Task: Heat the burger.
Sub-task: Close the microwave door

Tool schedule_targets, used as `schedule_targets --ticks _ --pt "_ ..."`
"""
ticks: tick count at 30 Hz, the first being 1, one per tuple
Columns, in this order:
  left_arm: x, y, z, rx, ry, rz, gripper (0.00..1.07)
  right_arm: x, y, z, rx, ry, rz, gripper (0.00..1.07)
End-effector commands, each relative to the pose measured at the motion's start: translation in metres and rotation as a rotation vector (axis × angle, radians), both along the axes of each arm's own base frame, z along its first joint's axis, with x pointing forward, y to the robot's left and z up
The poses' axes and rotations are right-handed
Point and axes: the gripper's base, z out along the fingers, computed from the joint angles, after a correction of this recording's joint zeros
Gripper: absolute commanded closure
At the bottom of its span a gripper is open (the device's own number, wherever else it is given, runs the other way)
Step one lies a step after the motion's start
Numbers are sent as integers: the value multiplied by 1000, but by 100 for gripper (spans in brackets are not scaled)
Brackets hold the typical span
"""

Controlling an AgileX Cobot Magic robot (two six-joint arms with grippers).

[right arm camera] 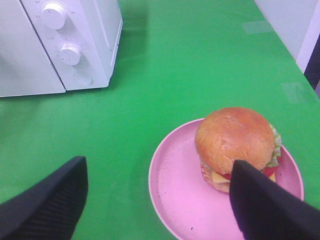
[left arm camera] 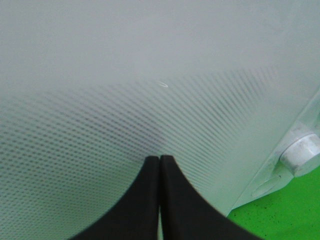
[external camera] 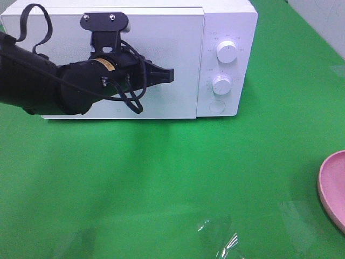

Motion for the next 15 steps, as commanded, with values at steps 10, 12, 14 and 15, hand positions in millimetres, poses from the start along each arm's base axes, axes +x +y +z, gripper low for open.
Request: schedule_targets --ticks 10,12,14,15 --pt "31 -5 17 -72 -134 70 107 -4 0 0 5 -30 -4 32" --pt "28 -7 17 -65 -108 56 107 -4 0 0 5 -30 -4 32" --pt "23 -12 17 -58 -82 32 107 -4 0 0 5 -30 -4 32" --pt "23 -12 17 -58 -82 32 107 -4 0 0 5 -30 -4 32"
